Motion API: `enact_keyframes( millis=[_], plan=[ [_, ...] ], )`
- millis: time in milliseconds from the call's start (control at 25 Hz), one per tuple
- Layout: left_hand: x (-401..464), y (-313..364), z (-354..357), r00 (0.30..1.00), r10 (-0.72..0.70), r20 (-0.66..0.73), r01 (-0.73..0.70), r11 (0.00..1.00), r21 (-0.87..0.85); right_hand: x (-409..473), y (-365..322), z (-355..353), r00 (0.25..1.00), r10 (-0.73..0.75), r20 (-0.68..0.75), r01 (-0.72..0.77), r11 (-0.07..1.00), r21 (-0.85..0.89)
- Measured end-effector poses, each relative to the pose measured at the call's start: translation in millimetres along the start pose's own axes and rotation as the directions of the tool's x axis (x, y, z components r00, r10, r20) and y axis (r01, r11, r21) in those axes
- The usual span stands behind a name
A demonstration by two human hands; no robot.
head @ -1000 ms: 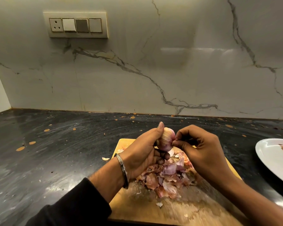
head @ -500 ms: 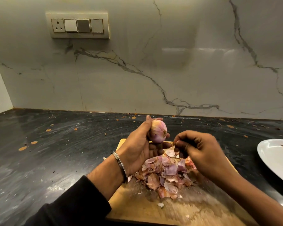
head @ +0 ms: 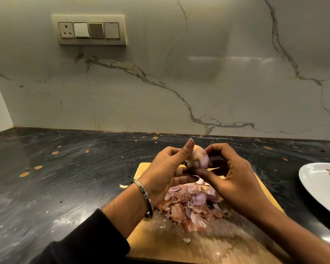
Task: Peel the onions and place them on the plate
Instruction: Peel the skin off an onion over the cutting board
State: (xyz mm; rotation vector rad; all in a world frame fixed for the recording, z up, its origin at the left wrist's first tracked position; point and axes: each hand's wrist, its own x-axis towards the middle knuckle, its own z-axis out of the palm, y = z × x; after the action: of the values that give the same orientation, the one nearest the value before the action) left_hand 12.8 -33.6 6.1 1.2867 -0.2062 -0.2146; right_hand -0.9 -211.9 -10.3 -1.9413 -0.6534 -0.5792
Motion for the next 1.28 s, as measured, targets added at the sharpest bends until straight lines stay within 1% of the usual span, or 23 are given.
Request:
enact_keyframes(
  millis=[80, 160, 280, 400, 560, 640, 720, 800, 960, 1080, 1120, 1240, 1280],
  plan=[
    [0.4, 1.6, -1.8, 0.999, 0.016, -0.033, -0.014, 0.997, 0.079, 0.4, 3.6, -0.9, 0.999, 0.052, 0.011, -0.053, 0.993, 0.106],
    [0.0, 1.9, -2.4, 0.997, 0.064, -0.031, -0.059, 0.989, 0.133, 2.6, 7.2, -1.2, 0.991, 0.135, 0.013, -0.135, 0.969, 0.207],
    [-1.2, 0.4, -0.2, 0.985, 0.168, 0.03, -0.17, 0.969, 0.182, 5.9, 8.7, -2.6, 0.961, 0.276, 0.015, -0.261, 0.887, 0.38],
    [-1.0, 0.1, 2.0, 0.968, 0.236, 0.088, -0.25, 0.94, 0.234, 9.6, 5.7, -3.7, 0.911, 0.41, 0.043, -0.377, 0.787, 0.489],
    [-1.8, 0.4, 4.3, 0.968, 0.225, 0.112, -0.246, 0.938, 0.244, 11.9, 1.4, -5.9, 0.842, 0.529, 0.109, -0.49, 0.663, 0.566],
    [-1.4, 0.3, 4.1, 0.971, 0.21, 0.119, -0.234, 0.937, 0.258, 11.9, -0.3, -8.0, 0.822, 0.553, 0.135, -0.523, 0.642, 0.56],
    [-0.7, -0.4, 3.9, 0.967, 0.216, 0.135, -0.249, 0.916, 0.314, 11.6, 0.0, -9.4, 0.819, 0.555, 0.144, -0.535, 0.65, 0.54],
    [-0.1, -2.1, 3.0, 0.96, 0.233, 0.152, -0.275, 0.879, 0.39, 10.7, 0.2, -9.1, 0.819, 0.554, 0.149, -0.538, 0.65, 0.537],
    [4.0, -6.9, -2.9, 0.95, 0.286, 0.124, -0.307, 0.779, 0.547, 9.9, 0.6, -7.6, 0.797, 0.587, 0.141, -0.553, 0.617, 0.56],
    [3.1, -9.7, -2.1, 0.932, 0.329, 0.148, -0.348, 0.708, 0.615, 9.7, 1.0, -6.1, 0.778, 0.607, 0.159, -0.575, 0.589, 0.568],
    [2.3, -10.8, -1.9, 0.926, 0.342, 0.158, -0.359, 0.674, 0.646, 9.4, 0.6, -5.4, 0.773, 0.612, 0.167, -0.584, 0.583, 0.564],
    [1.4, -12.7, -3.1, 0.9, 0.397, 0.182, -0.385, 0.526, 0.759, 9.1, 0.2, -4.1, 0.762, 0.623, 0.174, -0.599, 0.577, 0.555],
    [1.1, -12.7, -2.4, 0.892, 0.413, 0.183, -0.389, 0.495, 0.777, 8.8, -0.4, -4.4, 0.761, 0.624, 0.178, -0.601, 0.575, 0.555]
  ],
)
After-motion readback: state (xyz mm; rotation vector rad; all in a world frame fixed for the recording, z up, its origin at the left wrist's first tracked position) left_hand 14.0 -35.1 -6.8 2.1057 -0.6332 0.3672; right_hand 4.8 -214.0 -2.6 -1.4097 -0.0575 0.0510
